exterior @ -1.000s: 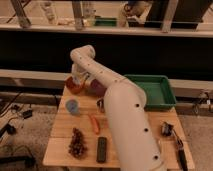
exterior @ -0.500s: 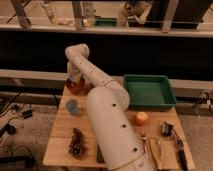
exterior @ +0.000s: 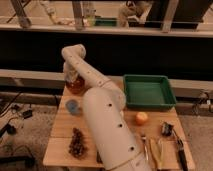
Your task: Wipe red bowl with sponge
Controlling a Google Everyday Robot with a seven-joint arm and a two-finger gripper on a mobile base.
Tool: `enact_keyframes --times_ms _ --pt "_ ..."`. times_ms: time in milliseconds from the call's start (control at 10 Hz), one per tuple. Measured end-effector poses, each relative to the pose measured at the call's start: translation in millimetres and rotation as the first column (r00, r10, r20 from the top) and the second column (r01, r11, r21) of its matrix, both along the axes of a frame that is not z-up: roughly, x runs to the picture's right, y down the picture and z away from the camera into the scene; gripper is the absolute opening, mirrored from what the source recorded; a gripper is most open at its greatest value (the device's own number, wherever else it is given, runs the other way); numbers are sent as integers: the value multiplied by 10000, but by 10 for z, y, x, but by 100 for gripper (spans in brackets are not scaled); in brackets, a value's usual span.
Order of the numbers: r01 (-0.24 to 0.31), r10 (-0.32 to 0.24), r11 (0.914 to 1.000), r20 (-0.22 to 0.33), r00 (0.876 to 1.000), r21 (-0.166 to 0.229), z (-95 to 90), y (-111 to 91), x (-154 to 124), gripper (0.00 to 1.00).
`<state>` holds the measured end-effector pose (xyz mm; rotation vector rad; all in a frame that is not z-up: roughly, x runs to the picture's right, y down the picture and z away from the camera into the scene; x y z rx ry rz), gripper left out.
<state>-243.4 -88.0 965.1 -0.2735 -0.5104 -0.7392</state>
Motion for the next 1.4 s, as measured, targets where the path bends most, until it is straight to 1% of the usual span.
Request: enact_keyframes --times_ms 400,700,900,1000,1400 --pt "-133 133 9999 -54 9999 -40 -191 130 166 9" --pt "-194 193 9998 -180 9997 -50 -304 190 299 9" --pt "-308 308 9995 -328 9990 -8 -337 183 417 9" --pt "-318 319 9995 -363 9988 39 -342 160 434 9" --pt "-291 295 9994 -222 9993 180 -302 38 327 9"
